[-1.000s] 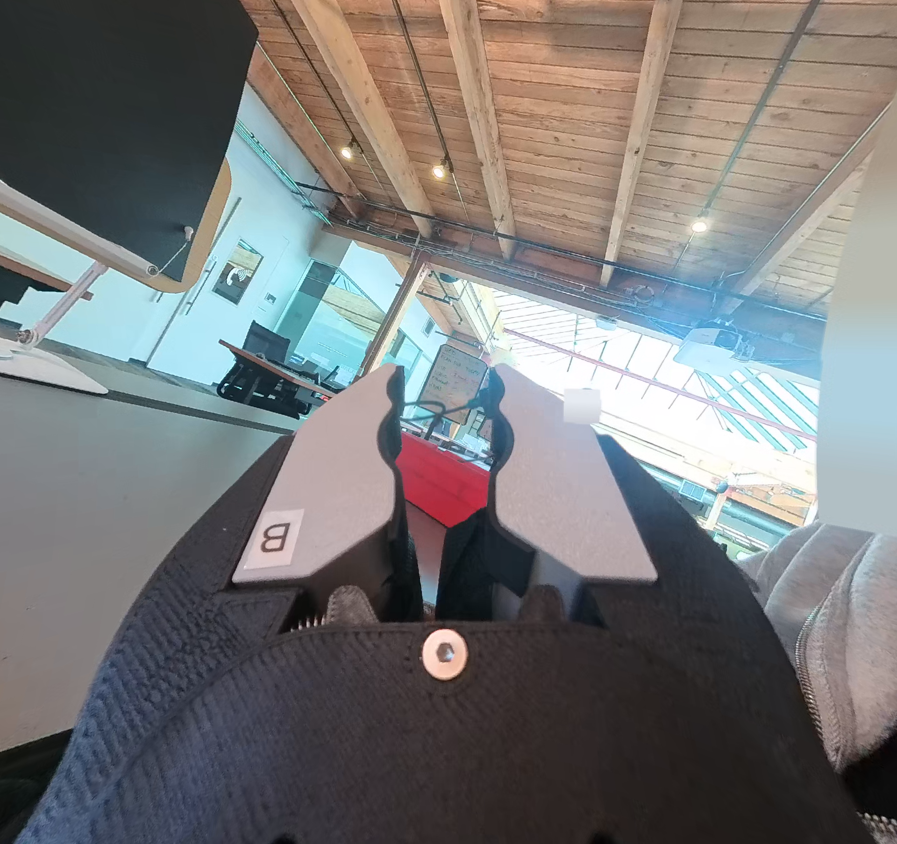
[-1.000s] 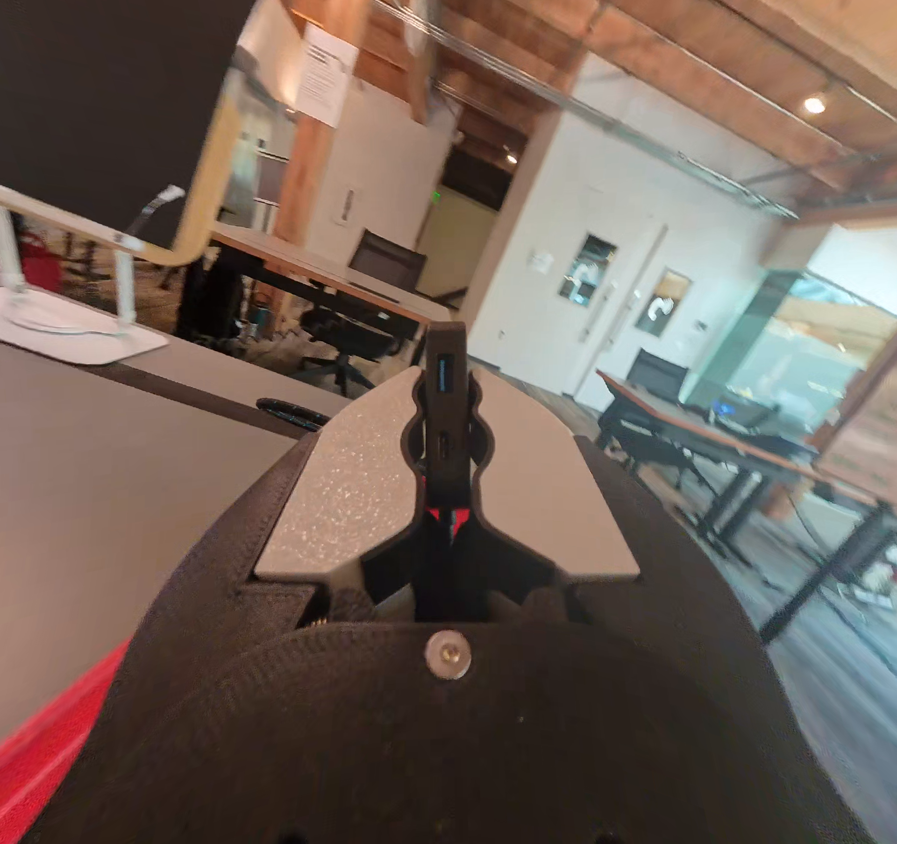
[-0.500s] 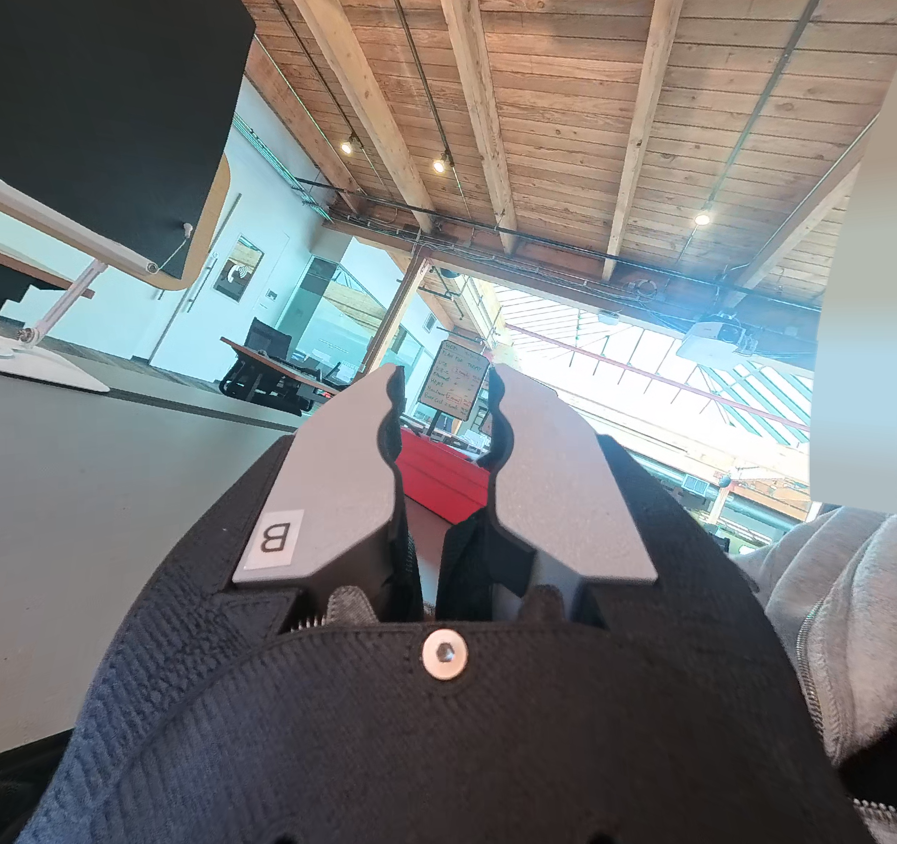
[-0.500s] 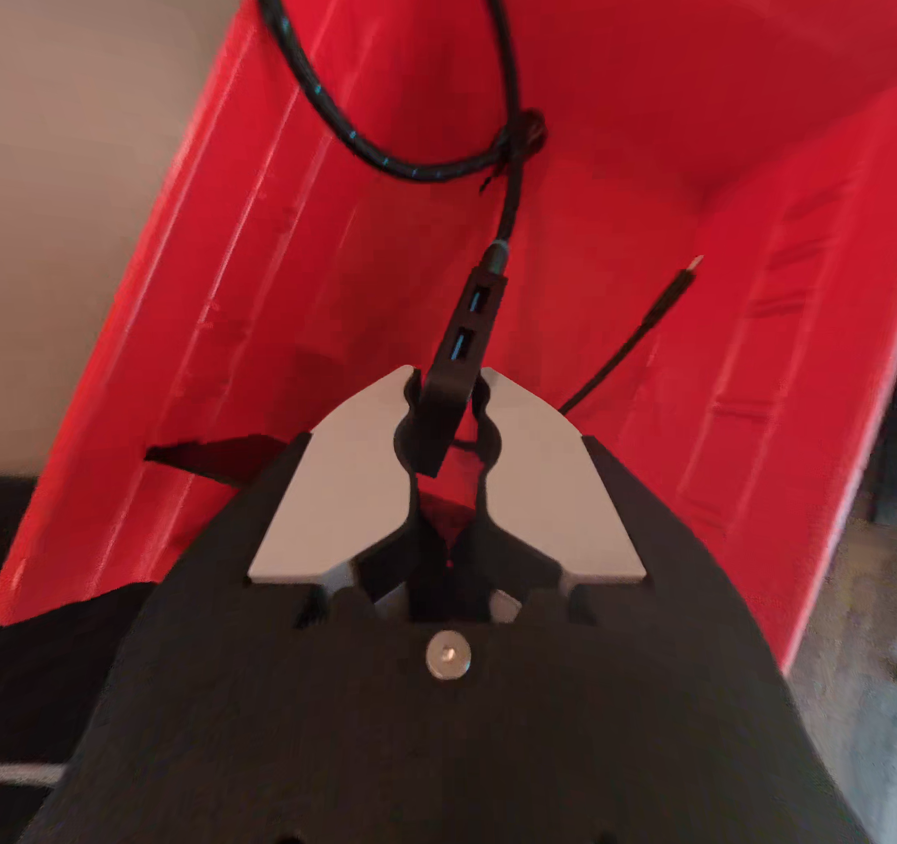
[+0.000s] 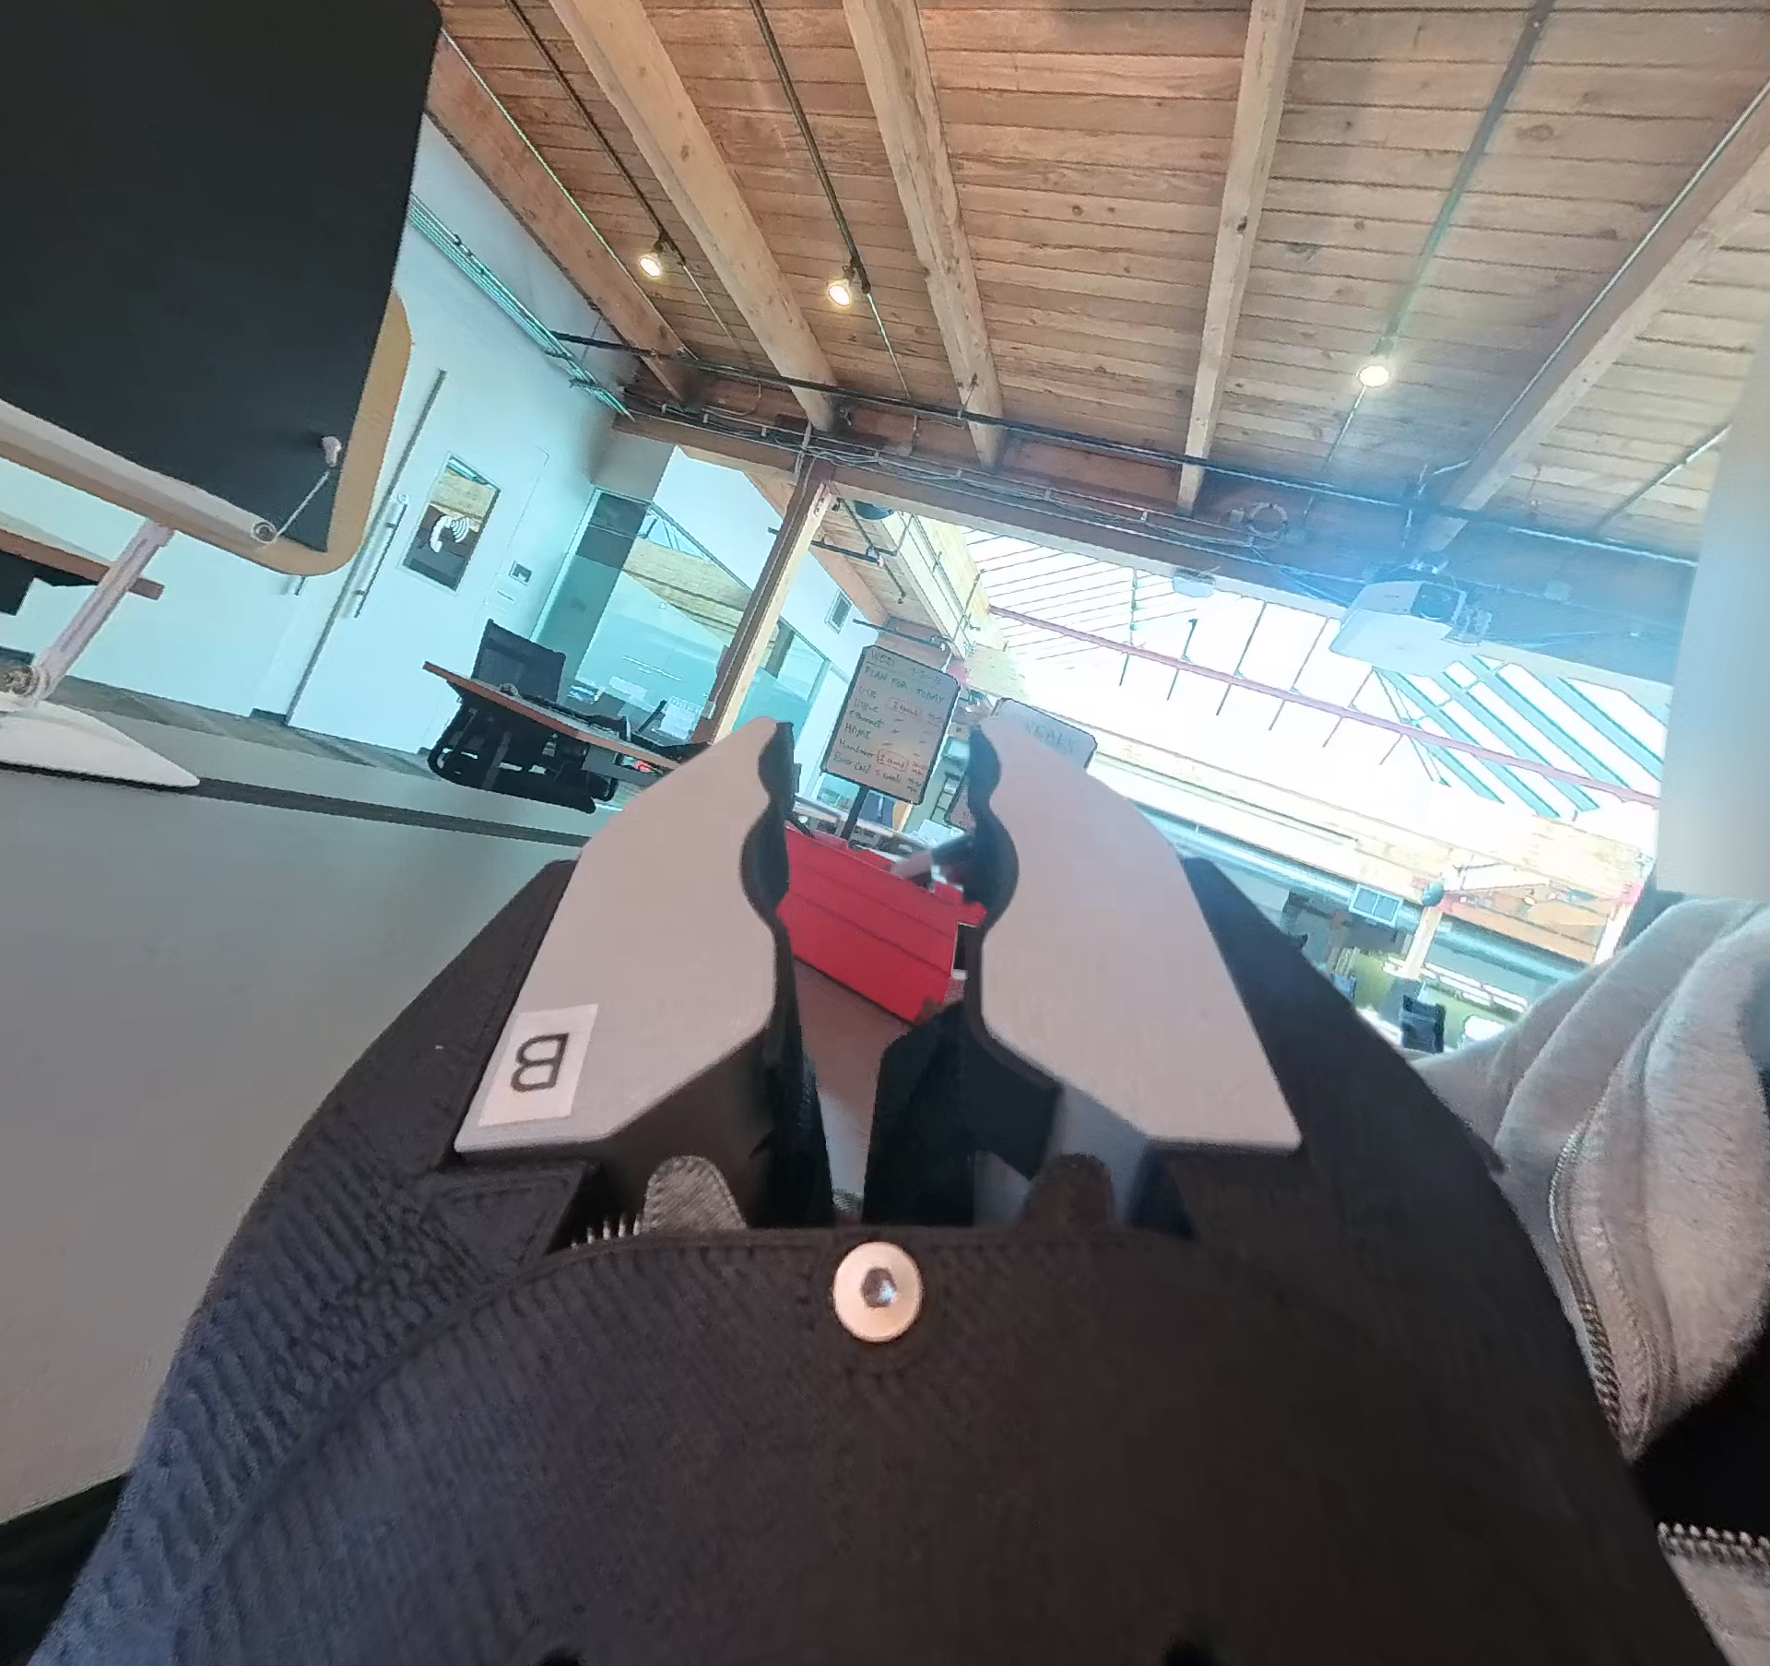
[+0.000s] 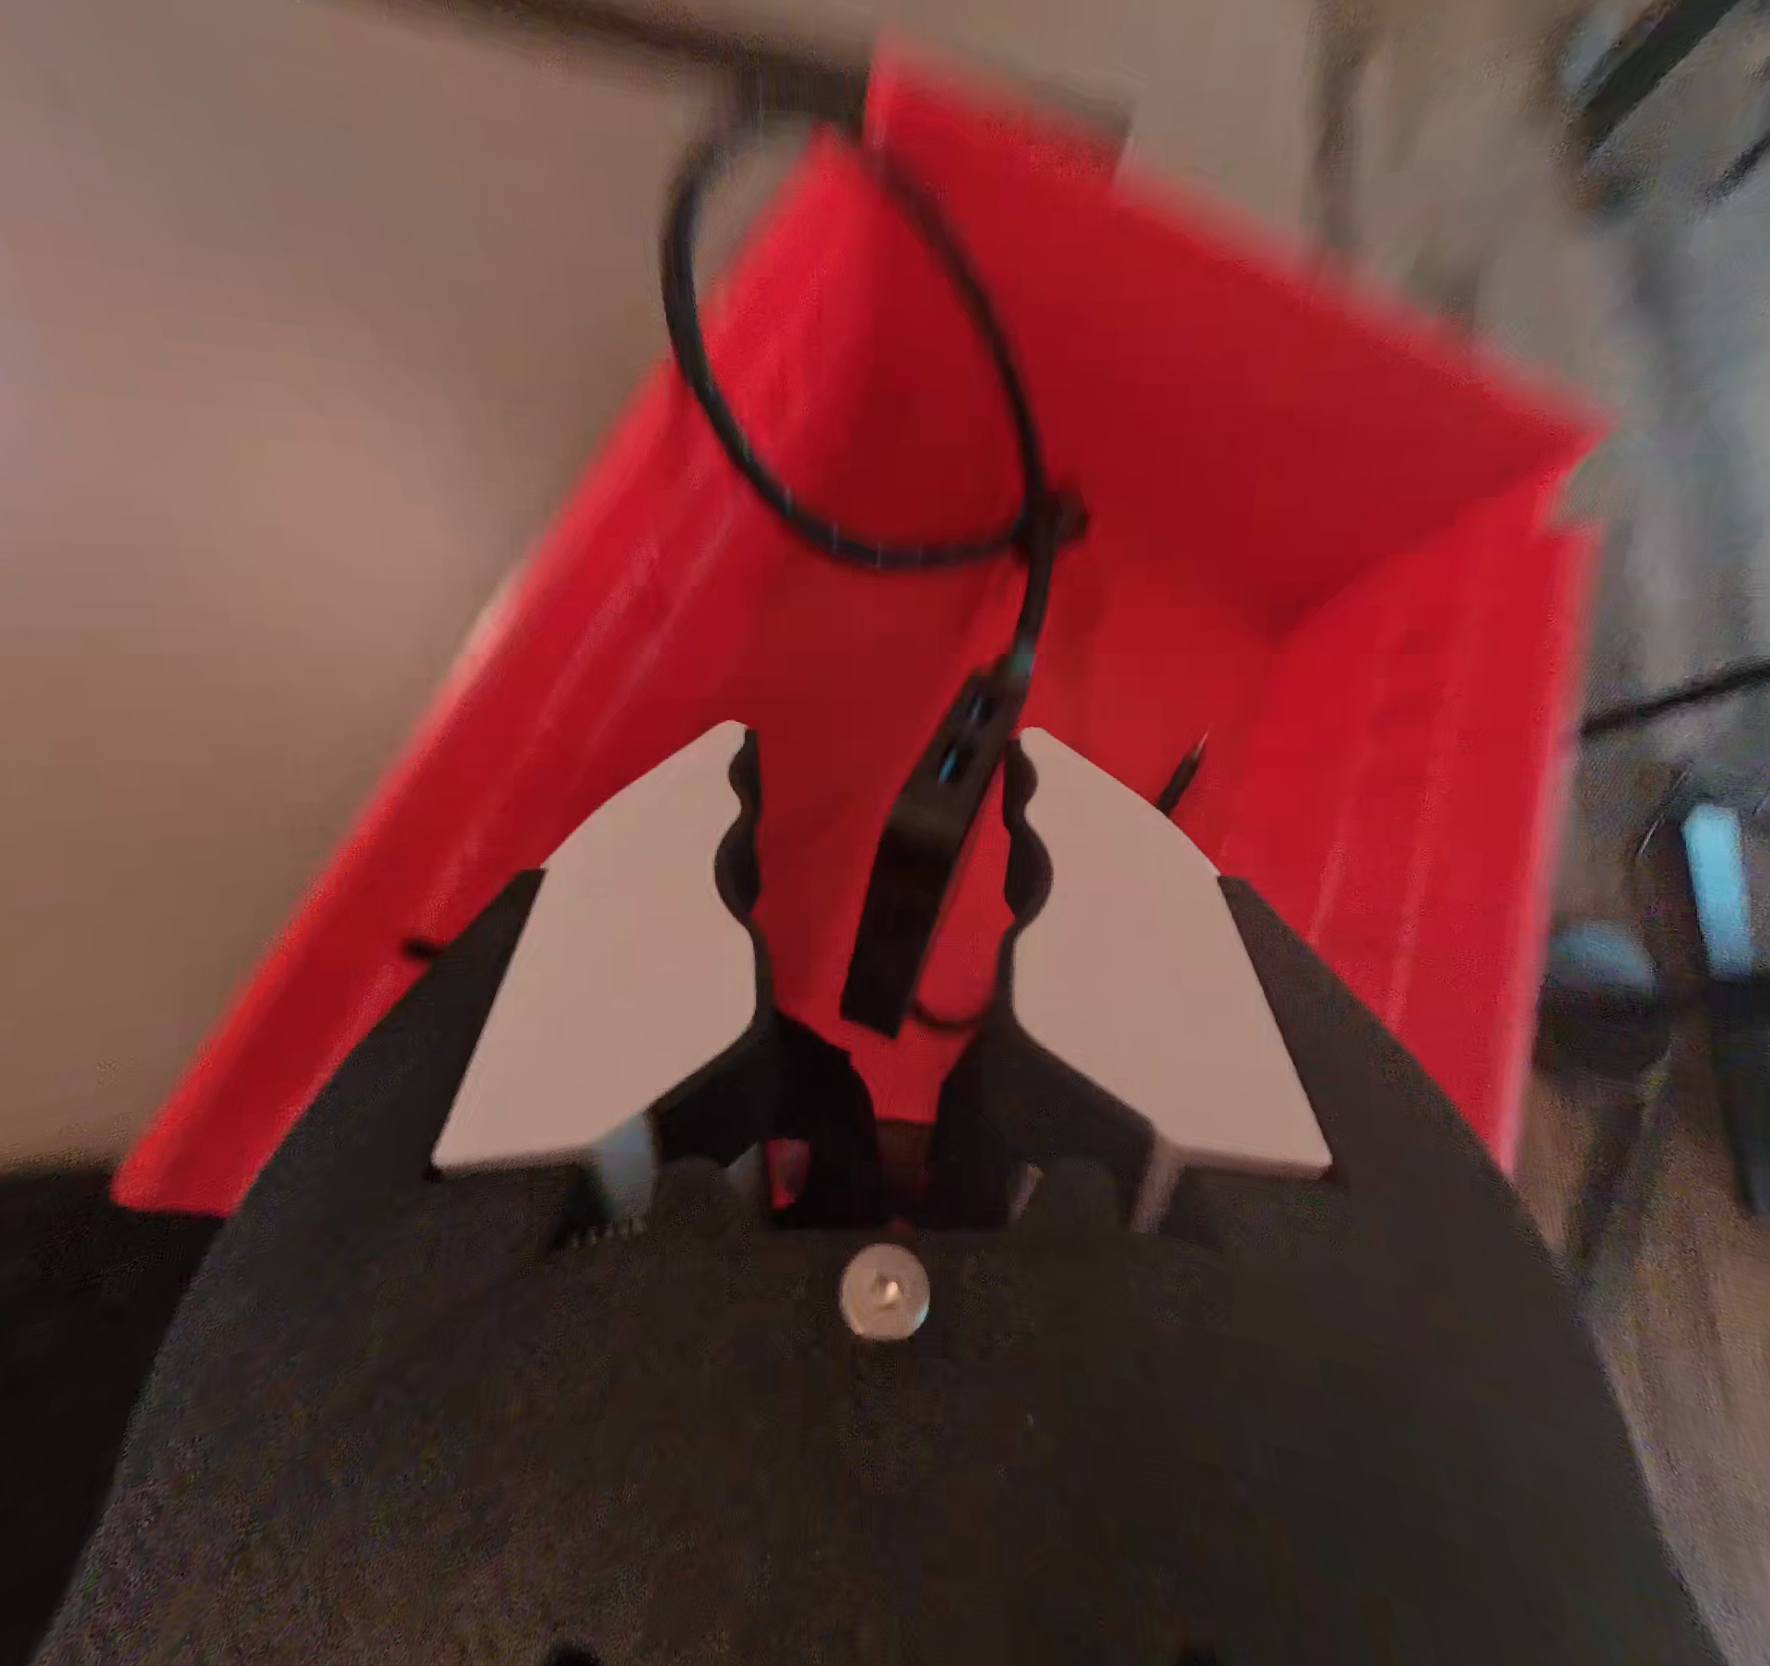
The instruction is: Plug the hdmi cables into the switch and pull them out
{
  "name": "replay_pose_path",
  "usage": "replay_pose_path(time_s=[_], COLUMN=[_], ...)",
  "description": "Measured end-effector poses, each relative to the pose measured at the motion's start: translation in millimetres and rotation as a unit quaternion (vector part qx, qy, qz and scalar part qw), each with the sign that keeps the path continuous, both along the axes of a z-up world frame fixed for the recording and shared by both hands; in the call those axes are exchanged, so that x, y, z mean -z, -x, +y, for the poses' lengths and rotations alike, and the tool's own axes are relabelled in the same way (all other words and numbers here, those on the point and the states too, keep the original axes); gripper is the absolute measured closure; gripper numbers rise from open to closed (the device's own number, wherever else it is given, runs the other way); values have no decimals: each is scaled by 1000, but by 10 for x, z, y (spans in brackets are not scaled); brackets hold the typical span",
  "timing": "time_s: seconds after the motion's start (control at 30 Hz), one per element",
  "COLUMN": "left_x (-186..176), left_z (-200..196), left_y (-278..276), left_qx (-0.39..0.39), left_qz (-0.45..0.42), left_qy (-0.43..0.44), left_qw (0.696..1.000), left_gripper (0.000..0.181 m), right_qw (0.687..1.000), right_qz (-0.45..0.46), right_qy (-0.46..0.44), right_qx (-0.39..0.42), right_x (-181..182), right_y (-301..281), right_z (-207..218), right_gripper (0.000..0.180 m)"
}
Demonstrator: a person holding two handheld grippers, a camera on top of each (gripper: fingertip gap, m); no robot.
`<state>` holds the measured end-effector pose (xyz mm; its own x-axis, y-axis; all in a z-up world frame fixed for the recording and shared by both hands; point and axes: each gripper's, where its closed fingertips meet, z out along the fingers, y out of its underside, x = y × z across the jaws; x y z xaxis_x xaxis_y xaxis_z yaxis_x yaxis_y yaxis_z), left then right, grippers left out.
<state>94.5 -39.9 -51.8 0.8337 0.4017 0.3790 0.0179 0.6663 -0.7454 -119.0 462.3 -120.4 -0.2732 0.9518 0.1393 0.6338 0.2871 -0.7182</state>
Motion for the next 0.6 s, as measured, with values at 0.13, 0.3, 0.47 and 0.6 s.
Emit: replay_pose_path(time_s=[0.13,0.3,0.47,0.6], left_x=[9,9,-117,-285], left_z=[74,115,117,-328], left_y=[-30,-44,-211,-240], left_qx=[-1,-8,24,-52], left_qz=[11,12,9,5], left_qy=[27,47,117,206], left_qw=[1000,999,993,977], left_gripper=[142,135,134,134], right_qw=[960,927,899,902], right_qz=[271,354,418,412], right_qy=[75,103,113,111], right_qx=[-5,-65,-72,-60], right_x=[-991,-1525,-1863,-1945], right_y=[-15,-277,-474,-406], right_z=[-294,-994,-1446,-1488], right_gripper=[113,90,98,101])
